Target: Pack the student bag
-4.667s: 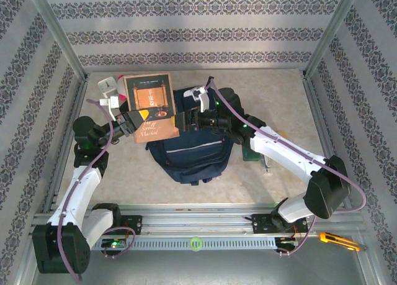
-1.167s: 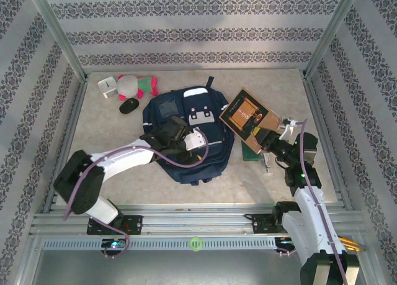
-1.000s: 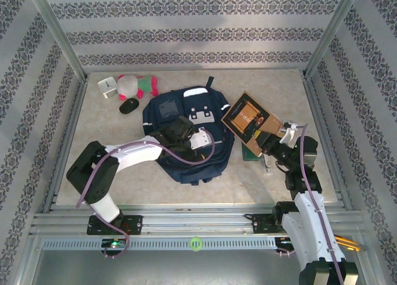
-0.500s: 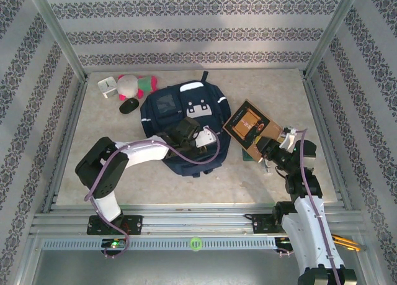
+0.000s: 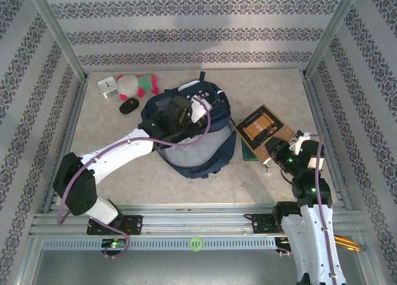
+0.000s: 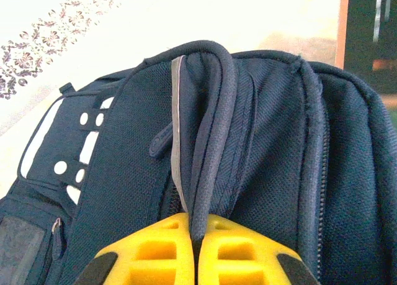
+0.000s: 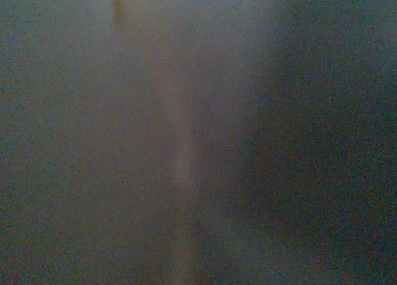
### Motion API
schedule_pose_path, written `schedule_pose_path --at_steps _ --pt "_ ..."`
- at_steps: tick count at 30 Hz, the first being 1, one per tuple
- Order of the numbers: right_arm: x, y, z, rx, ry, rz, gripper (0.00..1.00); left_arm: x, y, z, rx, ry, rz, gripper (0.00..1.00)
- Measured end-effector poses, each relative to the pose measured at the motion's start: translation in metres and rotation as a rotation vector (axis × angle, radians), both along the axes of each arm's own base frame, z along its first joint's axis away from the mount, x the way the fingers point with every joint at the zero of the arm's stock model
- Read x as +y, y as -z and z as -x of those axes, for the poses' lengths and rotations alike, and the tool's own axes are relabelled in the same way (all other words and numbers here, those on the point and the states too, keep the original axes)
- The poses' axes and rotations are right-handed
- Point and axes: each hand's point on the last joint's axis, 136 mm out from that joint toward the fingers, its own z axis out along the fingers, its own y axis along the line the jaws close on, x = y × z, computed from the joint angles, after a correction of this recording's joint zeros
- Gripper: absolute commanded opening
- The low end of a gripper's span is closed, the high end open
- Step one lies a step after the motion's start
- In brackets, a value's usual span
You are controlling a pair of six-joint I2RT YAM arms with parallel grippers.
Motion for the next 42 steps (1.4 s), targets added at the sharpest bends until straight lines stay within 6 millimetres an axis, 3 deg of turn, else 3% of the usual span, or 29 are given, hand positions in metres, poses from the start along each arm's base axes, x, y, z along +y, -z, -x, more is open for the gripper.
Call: schedule_pose_path --at_steps 5,11,17,32,42 --pt "0.034 0.016 0.005 0.075 -0.104 -0.134 0.0 0.004 -0.004 -0.003 0.038 -0.043 0.041 0.0" --pt "0.094 0.044 0.008 0.14 -0.246 -0.217 0.0 0.008 -0.017 -0.012 0.05 -0.081 0.097 0.0" --pt "0.134 0.071 -0.008 0.138 -0.252 -0.215 0.0 0.011 -0.02 -0.015 0.075 -0.088 0.135 0.0" --pt "0.206 0.07 -0.094 -0.041 -0.131 -0.235 0.0 0.01 -0.019 -0.017 0.141 -0.063 0.206 0.0" --pt "0.234 0.115 -0.162 -0.051 0.047 -0.212 0.0 0.009 -0.021 -0.017 0.162 -0.062 0.236 0.0"
